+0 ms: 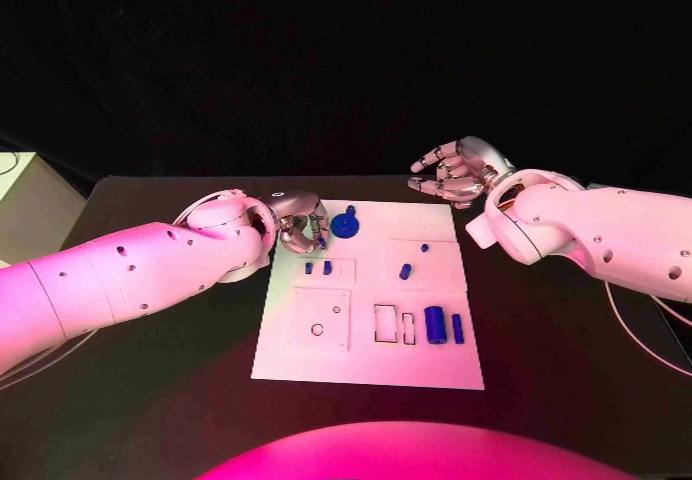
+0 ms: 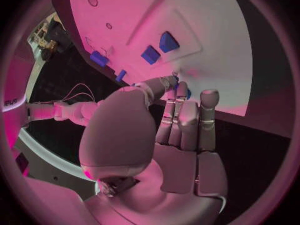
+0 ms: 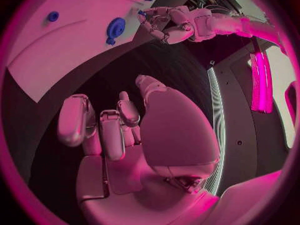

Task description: Assemble the parts on the task board

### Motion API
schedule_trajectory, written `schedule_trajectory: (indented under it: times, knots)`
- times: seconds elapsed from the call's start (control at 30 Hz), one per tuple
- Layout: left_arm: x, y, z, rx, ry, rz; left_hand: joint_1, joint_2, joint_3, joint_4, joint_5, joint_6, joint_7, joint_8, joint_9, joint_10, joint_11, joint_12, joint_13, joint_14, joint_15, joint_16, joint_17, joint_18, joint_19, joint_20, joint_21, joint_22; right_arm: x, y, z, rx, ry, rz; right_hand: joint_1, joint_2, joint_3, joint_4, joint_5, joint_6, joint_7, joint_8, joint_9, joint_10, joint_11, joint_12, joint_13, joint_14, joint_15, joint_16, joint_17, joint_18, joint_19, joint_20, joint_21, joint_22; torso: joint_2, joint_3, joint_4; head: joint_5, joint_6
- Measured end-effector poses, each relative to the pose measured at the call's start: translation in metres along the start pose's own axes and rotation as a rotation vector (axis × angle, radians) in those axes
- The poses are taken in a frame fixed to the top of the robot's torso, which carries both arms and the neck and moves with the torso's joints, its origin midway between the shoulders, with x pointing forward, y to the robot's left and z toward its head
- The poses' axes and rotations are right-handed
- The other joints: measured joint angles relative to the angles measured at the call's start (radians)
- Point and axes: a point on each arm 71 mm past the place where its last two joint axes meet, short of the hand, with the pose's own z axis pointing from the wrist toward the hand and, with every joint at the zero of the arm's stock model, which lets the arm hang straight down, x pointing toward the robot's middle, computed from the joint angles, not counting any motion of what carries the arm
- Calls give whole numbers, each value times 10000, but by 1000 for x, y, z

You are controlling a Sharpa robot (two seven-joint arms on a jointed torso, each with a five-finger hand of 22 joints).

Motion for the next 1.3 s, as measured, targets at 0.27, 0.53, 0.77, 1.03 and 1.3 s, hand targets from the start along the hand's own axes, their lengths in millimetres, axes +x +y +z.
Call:
schedule_trajectory:
  times: [0.27, 0.53, 0.77, 1.03, 1.3]
  knots:
    - [2, -1, 0, 13, 99, 5, -1, 0, -27, -27, -22, 1, 1, 0, 11, 38, -38, -30, 0, 0, 0, 0, -22, 1, 0, 0, 0, -1, 0, 0, 0, -2, 3, -2, 0, 0, 0, 0, 0, 0, 0, 0, 1, 0, 0, 0, 0, 0, 0, 0, -1, 0, 0, 0, 0, 0, -2, 0, 8, -4, -58]
    - [3, -1, 0, 15, 186, 13, -1, -1, -28, -27, -24, 36, 36, -5, 10, 37, -38, -30, 17, 0, 0, 0, -30, 0, 0, 0, 0, -1, 0, 0, 1, -4, -3, -2, 0, 0, 0, 0, 0, 0, 0, 0, 1, 0, 0, 0, 0, 0, 0, 0, -2, 0, 0, 0, 0, -1, -12, 0, 9, 5, -91]
    - [5, -3, 2, 47, 254, 21, -1, -2, 2, -57, -25, 72, 0, -6, 10, 74, -1, -32, 18, 0, 0, 0, -56, 0, 0, 0, 0, -2, 0, 0, 1, -8, 0, -2, -53, -53, 56, 0, 0, 0, 0, 0, 2, 0, 0, 0, -28, 0, 0, -40, -3, 0, 0, 0, -62, -1, -17, -10, 6, 20, -98]
    - [5, -4, 4, 39, 279, 36, -2, -3, 2, -57, -25, 72, 0, -34, 36, 74, 0, -71, 29, 0, 0, 0, -56, 0, -1, 0, 0, -2, 0, 0, 1, -7, 3, -3, -53, -53, 56, 0, 0, 0, 0, 0, 2, 0, 0, 0, -28, 0, 0, -40, -3, 0, 0, 0, -63, 4, -12, -11, 0, 15, -108]
    - [6, -5, 5, 75, 345, 60, -43, -43, -39, -97, -26, 94, -21, -36, 37, 184, -39, -77, 43, -1, 0, 0, -54, 0, -1, 0, 10, -1, 0, 0, 0, -5, 0, -3, -52, -52, 56, 0, 0, 0, 0, 0, 2, 0, 0, 0, -28, 0, 0, -40, -3, 0, 0, 0, -63, 7, -8, -12, 0, -7, -129]
